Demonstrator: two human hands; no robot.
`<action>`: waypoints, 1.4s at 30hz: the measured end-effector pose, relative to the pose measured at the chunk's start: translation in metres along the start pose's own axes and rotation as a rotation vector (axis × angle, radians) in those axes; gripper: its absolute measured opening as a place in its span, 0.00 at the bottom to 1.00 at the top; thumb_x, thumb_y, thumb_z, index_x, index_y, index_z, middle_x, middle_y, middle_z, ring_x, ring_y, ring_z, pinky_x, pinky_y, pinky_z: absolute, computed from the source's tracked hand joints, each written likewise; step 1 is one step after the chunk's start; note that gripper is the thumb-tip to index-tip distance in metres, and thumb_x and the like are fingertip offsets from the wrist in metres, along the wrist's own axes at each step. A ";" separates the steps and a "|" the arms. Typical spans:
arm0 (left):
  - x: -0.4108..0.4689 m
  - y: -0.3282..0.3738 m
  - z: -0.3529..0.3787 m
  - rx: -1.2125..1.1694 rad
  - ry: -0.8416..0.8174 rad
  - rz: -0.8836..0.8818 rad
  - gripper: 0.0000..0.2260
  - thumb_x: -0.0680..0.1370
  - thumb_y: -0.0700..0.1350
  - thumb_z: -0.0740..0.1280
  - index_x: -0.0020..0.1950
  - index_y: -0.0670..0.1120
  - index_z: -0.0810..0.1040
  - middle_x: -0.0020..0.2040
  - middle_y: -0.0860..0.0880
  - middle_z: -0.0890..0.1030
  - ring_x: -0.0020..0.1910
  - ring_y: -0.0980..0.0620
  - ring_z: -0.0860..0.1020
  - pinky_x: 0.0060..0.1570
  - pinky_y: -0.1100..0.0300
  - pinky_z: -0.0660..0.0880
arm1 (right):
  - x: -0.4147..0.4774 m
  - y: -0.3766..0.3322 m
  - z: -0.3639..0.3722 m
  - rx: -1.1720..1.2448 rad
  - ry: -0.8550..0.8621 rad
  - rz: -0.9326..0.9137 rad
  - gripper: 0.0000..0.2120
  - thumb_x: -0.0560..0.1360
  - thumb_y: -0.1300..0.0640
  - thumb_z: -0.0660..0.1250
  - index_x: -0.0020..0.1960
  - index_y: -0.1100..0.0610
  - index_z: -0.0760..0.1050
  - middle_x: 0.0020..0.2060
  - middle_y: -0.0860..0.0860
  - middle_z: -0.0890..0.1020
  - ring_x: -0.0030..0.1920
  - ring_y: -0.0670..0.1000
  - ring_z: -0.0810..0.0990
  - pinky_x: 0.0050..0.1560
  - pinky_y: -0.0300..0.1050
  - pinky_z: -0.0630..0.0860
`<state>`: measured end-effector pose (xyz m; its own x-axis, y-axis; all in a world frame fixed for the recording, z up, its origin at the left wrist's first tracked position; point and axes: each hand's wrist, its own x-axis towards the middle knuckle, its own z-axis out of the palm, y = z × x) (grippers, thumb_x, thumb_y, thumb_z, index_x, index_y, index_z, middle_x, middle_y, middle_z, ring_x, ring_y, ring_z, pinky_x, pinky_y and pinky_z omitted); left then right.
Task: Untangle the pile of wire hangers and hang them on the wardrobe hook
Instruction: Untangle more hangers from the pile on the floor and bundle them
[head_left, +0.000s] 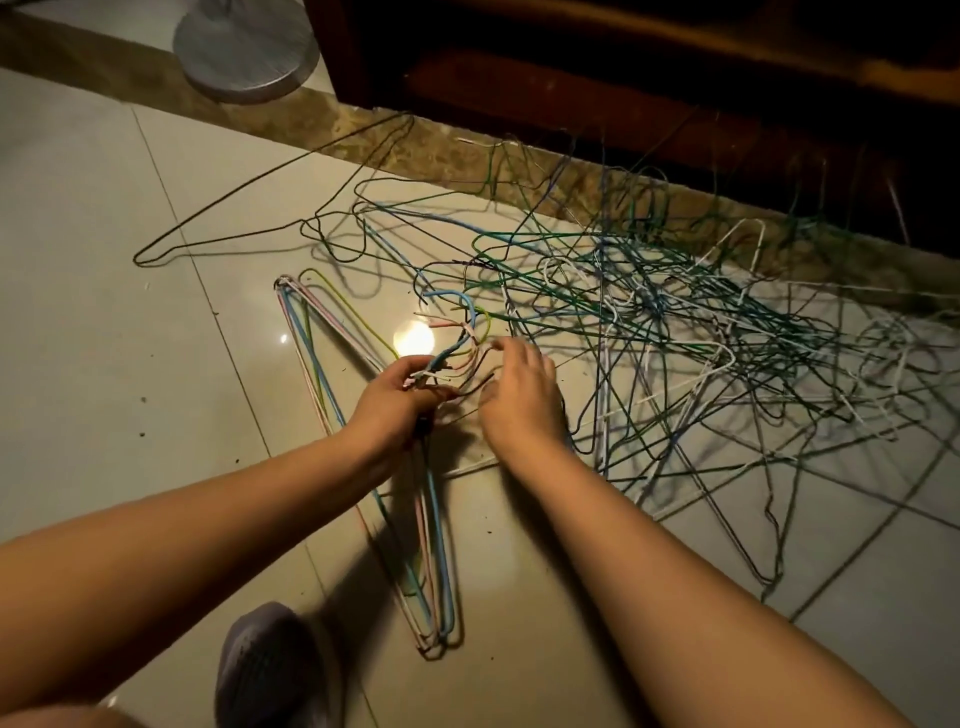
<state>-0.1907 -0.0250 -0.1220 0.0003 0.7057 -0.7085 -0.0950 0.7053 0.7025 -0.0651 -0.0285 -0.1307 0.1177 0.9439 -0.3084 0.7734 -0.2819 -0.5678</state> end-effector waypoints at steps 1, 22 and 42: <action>0.002 0.001 -0.001 0.009 0.000 -0.006 0.17 0.75 0.27 0.59 0.52 0.48 0.75 0.35 0.47 0.82 0.33 0.53 0.78 0.38 0.60 0.72 | 0.006 0.005 0.000 -0.059 0.003 0.009 0.24 0.75 0.62 0.59 0.70 0.52 0.62 0.71 0.49 0.64 0.69 0.52 0.60 0.67 0.48 0.62; -0.003 0.013 -0.024 0.015 0.012 0.001 0.16 0.74 0.28 0.60 0.50 0.49 0.75 0.35 0.46 0.82 0.23 0.58 0.71 0.24 0.67 0.68 | 0.059 0.041 -0.009 -0.354 0.203 0.019 0.15 0.78 0.54 0.61 0.64 0.53 0.71 0.63 0.52 0.70 0.63 0.54 0.66 0.61 0.48 0.62; -0.007 0.025 -0.096 -0.143 0.256 0.177 0.20 0.76 0.29 0.50 0.54 0.47 0.75 0.29 0.51 0.66 0.27 0.56 0.67 0.26 0.64 0.65 | 0.075 0.062 -0.016 -0.382 0.178 0.026 0.14 0.78 0.60 0.58 0.62 0.56 0.72 0.61 0.55 0.74 0.62 0.57 0.67 0.61 0.49 0.61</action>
<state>-0.2886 -0.0187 -0.1062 -0.2763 0.7640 -0.5831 -0.2095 0.5442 0.8124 0.0018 0.0272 -0.1769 0.2200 0.9618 -0.1630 0.9401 -0.2537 -0.2279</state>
